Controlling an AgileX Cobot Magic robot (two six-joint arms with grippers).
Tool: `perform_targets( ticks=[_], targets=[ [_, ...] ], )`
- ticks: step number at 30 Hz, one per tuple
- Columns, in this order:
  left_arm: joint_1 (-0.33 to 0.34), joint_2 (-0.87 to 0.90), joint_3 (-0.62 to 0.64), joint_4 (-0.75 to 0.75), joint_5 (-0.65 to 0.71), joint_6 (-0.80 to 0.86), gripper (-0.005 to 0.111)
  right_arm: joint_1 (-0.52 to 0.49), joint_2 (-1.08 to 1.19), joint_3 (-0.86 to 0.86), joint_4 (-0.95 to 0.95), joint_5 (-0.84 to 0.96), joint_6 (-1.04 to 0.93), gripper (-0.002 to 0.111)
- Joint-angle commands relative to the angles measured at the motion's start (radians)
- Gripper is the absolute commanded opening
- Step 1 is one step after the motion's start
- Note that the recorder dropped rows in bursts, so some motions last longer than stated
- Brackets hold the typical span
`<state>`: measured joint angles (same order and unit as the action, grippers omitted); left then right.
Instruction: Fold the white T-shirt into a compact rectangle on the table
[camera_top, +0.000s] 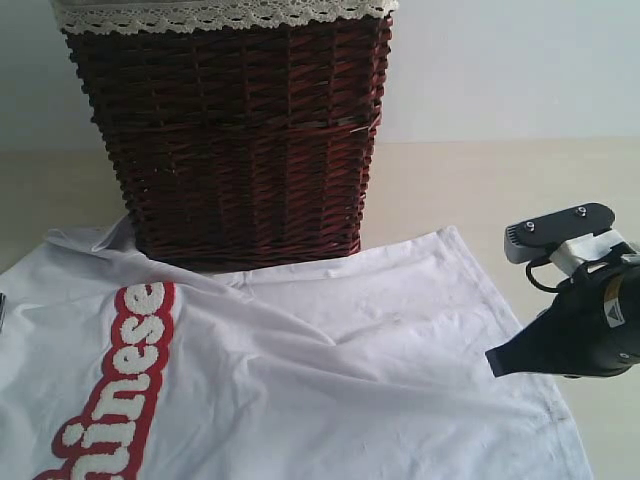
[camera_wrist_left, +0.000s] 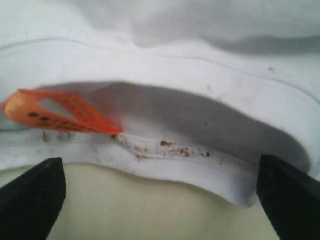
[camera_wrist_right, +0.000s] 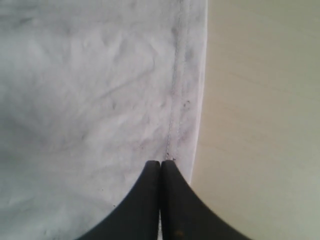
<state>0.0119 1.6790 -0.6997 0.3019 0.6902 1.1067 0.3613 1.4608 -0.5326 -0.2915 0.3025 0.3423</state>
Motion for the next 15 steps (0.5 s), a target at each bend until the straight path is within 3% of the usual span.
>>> perform_targets(
  ticks=[1,15],
  targets=[
    [-0.005,0.012,0.014,-0.012,-0.022,0.019,0.105,-0.007,-0.006,0.007,0.002,-0.014,-0.009,0.0],
    [0.011,-0.051,0.013,0.034,0.051,0.309,0.105,-0.007,-0.006,0.007,0.002,-0.017,-0.009,0.0]
  ],
)
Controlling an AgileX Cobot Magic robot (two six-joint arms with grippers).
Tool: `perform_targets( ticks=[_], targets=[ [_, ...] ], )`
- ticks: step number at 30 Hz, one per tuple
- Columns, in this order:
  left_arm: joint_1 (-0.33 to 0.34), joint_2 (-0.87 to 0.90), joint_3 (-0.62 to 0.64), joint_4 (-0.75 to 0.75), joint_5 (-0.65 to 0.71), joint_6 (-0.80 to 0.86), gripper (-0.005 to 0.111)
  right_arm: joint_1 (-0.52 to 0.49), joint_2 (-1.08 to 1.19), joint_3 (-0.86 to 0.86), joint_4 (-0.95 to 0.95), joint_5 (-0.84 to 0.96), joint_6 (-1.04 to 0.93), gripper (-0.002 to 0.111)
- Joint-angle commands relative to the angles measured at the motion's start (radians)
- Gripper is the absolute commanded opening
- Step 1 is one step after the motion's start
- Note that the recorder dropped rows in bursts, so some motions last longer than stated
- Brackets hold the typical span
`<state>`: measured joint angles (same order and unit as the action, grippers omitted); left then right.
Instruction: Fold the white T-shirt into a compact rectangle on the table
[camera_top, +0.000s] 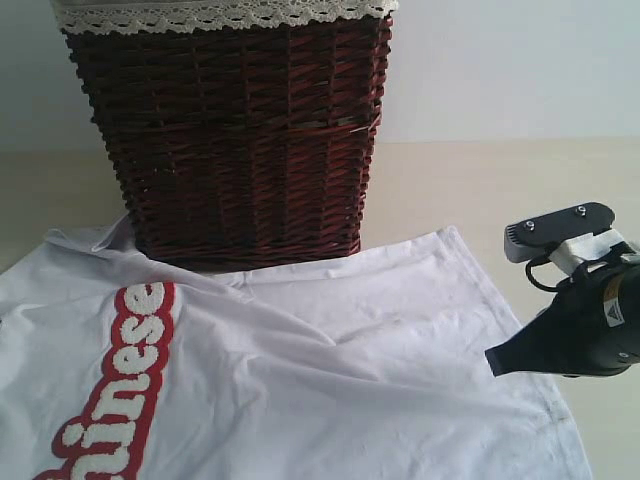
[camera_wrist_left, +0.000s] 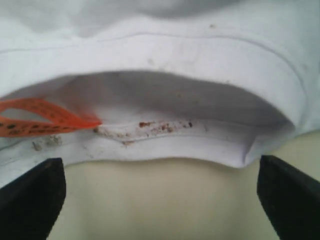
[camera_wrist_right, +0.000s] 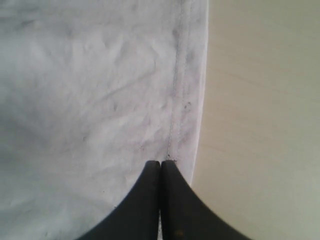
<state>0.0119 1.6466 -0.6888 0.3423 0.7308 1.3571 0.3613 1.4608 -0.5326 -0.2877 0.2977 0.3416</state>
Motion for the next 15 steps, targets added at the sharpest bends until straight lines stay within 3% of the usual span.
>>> perform_targets(
  ticks=[1,7,15],
  targets=[
    [0.015,-0.016,0.002,-0.016,0.01,0.059,0.105,-0.007,-0.006,0.007,-0.002,-0.013,-0.009,0.0],
    [0.028,0.0,0.002,-0.148,-0.017,0.137,0.105,-0.007,-0.006,0.007,-0.002,-0.013,-0.009,0.0],
    [0.03,0.045,0.0,-0.169,-0.062,0.127,0.105,-0.007,-0.006,0.007,0.0,-0.011,-0.009,0.0]
  ],
)
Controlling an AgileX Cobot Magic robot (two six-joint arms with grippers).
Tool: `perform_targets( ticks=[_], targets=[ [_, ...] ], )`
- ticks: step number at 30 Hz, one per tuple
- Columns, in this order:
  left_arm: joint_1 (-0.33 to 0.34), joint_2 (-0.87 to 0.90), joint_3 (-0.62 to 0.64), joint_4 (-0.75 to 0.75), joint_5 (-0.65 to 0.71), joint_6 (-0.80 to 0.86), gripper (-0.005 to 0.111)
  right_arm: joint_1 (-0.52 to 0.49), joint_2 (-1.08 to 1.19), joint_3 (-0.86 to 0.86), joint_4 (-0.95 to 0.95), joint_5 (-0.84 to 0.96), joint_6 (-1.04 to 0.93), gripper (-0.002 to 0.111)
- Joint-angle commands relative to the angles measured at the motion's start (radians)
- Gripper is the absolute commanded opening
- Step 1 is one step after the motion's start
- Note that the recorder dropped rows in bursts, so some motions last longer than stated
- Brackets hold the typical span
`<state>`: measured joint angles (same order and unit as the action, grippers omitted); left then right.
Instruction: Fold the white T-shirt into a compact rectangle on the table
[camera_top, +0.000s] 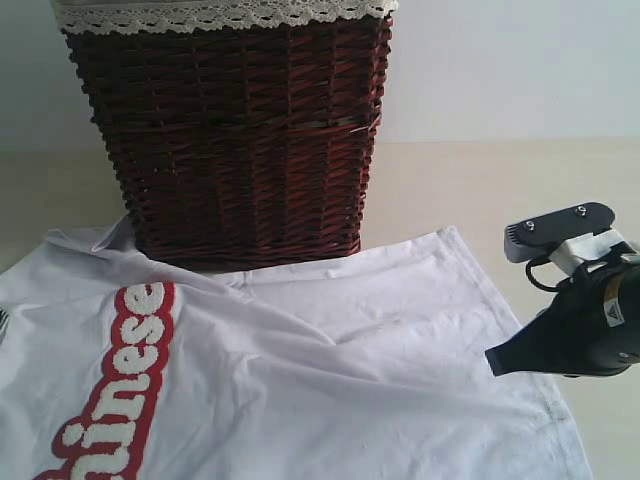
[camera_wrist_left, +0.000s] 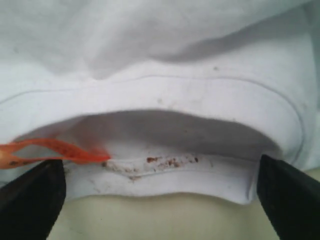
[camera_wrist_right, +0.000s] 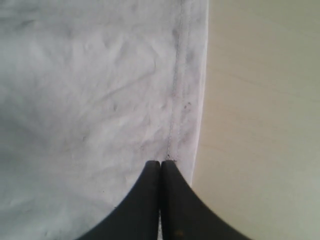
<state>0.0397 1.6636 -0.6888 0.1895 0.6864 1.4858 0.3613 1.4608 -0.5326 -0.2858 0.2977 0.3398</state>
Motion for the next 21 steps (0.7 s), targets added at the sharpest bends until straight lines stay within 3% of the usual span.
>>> perform_targets(
  ticks=[1,9,16,21],
  targets=[
    [0.009,0.042,-0.008,-0.021,-0.022,-0.002,0.105,-0.007,-0.006,0.007,-0.002,-0.011,-0.007,0.0],
    [0.081,0.118,-0.068,-0.073,-0.002,0.027,0.104,-0.007,-0.006,0.007,-0.002,-0.009,-0.007,0.0],
    [0.088,0.12,-0.071,-0.071,-0.021,0.129,0.104,-0.007,-0.006,0.007,-0.002,-0.007,-0.007,0.0],
    [0.088,0.128,-0.071,-0.075,-0.106,0.136,0.104,-0.007,-0.006,0.007,0.0,-0.007,-0.017,0.0]
  ],
)
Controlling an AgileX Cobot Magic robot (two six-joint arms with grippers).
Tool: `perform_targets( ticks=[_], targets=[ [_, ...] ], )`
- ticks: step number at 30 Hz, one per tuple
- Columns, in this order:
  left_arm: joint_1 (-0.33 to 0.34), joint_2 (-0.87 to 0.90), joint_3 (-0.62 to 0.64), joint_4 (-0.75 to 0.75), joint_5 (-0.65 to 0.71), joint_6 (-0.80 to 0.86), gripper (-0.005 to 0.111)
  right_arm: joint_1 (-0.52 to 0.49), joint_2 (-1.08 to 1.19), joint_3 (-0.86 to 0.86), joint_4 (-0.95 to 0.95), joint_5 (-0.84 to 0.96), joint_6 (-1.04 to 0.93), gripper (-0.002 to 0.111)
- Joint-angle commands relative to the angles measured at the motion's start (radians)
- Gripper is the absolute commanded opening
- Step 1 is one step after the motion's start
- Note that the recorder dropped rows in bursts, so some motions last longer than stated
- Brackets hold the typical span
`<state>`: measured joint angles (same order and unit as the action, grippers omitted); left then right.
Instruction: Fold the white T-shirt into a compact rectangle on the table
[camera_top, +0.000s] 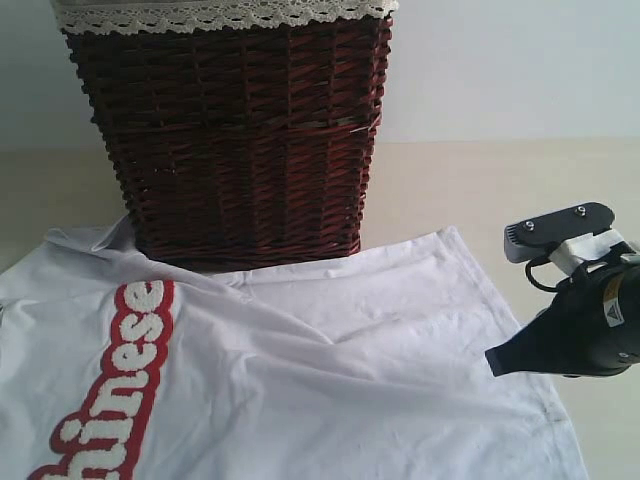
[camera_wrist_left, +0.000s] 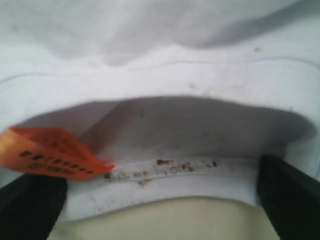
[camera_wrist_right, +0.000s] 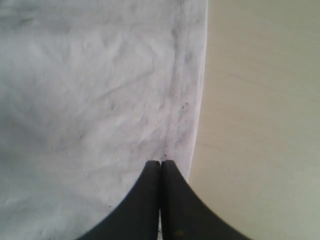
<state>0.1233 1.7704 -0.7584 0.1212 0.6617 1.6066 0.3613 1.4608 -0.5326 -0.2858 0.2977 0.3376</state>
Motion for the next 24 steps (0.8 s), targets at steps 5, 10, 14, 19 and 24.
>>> perform_targets(
  ticks=[5,10,14,19,24],
  targets=[
    [0.005,0.017,-0.001,-0.083,-0.15,0.017,0.104,-0.007,-0.006,0.007,0.0,-0.007,-0.018,0.0],
    [0.005,-0.023,-0.001,-0.085,-0.145,0.017,0.104,-0.007,-0.006,0.007,0.003,-0.007,-0.019,0.0],
    [0.005,-0.072,-0.001,-0.085,-0.105,0.042,0.104,-0.007,-0.006,0.007,0.003,-0.007,-0.019,0.0],
    [0.005,-0.076,-0.001,-0.082,-0.068,0.056,0.104,-0.007,-0.006,0.007,0.008,-0.005,-0.022,0.0],
    [0.005,-0.032,0.017,-0.082,-0.09,0.032,0.104,-0.007,-0.006,0.007,0.01,-0.005,-0.022,0.0]
  ],
)
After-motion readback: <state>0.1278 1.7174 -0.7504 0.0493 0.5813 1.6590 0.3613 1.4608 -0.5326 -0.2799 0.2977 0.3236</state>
